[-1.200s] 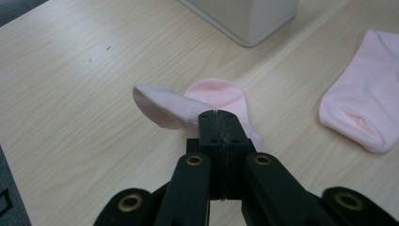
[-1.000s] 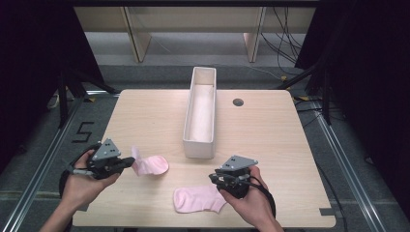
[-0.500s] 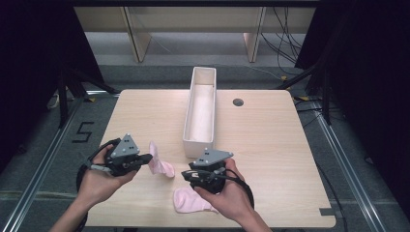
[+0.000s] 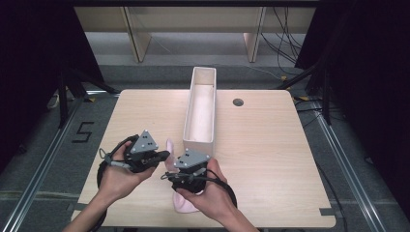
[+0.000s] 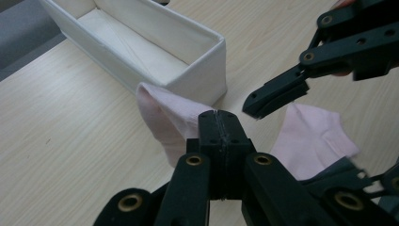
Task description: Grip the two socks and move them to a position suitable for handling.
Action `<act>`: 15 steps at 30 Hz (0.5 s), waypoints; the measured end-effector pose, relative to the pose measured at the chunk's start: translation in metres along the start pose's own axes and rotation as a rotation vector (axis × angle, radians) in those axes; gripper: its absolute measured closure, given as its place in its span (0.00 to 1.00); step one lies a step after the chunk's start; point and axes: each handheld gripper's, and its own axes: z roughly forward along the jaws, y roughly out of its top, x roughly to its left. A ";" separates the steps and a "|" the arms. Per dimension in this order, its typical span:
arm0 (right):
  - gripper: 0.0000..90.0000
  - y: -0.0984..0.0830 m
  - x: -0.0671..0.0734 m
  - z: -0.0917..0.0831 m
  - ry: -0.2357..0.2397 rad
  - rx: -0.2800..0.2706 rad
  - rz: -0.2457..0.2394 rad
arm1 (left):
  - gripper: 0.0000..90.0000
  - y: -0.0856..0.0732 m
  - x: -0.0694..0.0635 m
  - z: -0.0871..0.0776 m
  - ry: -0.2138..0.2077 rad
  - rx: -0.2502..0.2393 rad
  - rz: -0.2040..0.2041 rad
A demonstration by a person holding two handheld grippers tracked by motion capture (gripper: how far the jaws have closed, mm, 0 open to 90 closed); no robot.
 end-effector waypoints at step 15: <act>0.62 -0.006 0.013 0.010 -0.187 0.041 -0.173 | 0.99 0.009 -0.005 0.005 0.003 -0.047 -0.037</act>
